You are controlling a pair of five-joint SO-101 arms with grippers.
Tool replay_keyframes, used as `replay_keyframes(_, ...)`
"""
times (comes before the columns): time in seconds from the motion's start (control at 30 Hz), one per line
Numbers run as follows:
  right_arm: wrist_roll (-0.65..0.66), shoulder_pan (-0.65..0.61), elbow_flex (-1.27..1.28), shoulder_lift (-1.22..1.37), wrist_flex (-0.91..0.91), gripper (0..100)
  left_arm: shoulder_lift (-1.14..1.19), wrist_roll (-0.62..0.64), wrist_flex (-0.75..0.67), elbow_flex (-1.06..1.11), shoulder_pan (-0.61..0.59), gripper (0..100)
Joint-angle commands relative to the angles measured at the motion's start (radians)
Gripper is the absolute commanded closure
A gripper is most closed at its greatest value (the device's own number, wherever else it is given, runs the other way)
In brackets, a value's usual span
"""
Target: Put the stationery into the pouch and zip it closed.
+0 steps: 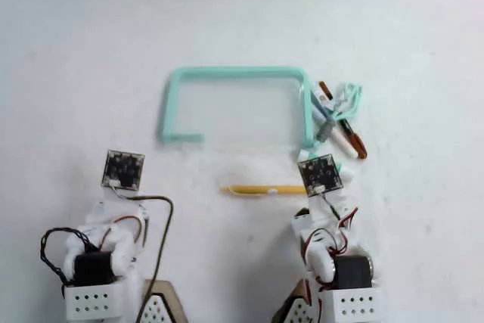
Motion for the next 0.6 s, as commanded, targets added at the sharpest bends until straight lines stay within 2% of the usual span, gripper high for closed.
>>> replay_keyframes(0.0,0.006,0.007,0.009,-0.005,0.008,97.1,0.001,0.002,0.008,0.0,0.008,97)
replay_keyframes(0.57,0.006,0.004,0.009,-0.007,0.008,97.1,0.001,0.0,0.008,0.0,0.01,97)
